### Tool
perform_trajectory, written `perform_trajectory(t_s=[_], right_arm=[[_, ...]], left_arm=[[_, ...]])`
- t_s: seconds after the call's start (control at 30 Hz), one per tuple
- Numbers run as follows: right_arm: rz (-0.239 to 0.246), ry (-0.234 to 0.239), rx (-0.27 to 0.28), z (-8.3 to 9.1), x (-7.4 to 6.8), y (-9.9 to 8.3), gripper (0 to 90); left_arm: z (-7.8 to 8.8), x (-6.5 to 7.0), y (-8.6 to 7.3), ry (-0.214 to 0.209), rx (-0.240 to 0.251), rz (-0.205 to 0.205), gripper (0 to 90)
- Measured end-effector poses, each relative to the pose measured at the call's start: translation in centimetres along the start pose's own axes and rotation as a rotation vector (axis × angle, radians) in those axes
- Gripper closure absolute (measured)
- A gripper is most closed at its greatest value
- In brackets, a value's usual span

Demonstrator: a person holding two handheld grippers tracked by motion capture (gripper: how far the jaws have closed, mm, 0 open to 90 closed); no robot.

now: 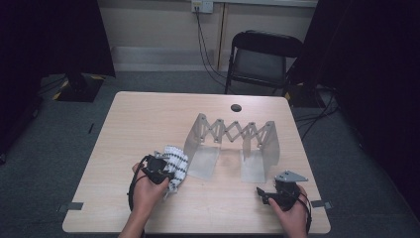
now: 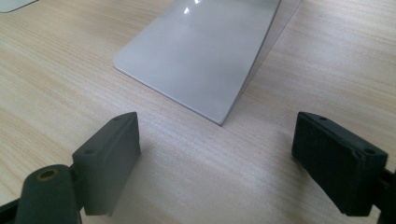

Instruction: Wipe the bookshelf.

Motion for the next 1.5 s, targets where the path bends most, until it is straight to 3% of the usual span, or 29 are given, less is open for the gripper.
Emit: perform_trajectory(t_s=[0.23, 0.4, 0.7, 0.93, 1.23, 1.37, 1.5], right_arm=[[-0.001, 0.000, 0.000, 0.0, 0.0, 0.0, 14.6], [-0.001, 0.000, 0.000, 0.0, 0.0, 0.0, 14.7], [-0.001, 0.001, -0.002, 0.0, 0.0, 0.0, 14.7], [0.000, 0.002, -0.002, 0.0, 0.0, 0.0, 14.6], [0.000, 0.002, -0.001, 0.0, 0.0, 0.0, 14.6], [0.000, 0.003, -0.002, 0.0, 0.0, 0.0, 14.6], [0.000, 0.003, -0.002, 0.0, 0.0, 0.0, 14.6]], left_arm=[[0.4, 0.2, 0.9, -0.021, -0.002, -0.015, 81.0], [1.9, 0.4, 2.2, -0.037, 0.025, -0.017, 81.5], [3.9, 0.8, 4.4, -0.027, -0.001, -0.045, 81.5], [7.0, 1.2, 6.6, -0.025, 0.018, -0.073, 81.5], [11.1, 2.2, 8.9, -0.014, 0.086, -0.114, 81.4], [10.8, 2.4, 8.9, -0.016, 0.083, -0.119, 81.4], [9.4, 2.4, 8.2, -0.029, 0.060, -0.116, 81.4]])
Point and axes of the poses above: each handheld gripper's, and its own axes: z roughly backward along the jaws, y roughly out of its top, x roughly to its right, the point moved 6 cm from there along -z, roughly forward along the jaws, and after that the axes turned 7 degrees about -x, right-handed, at the moved point
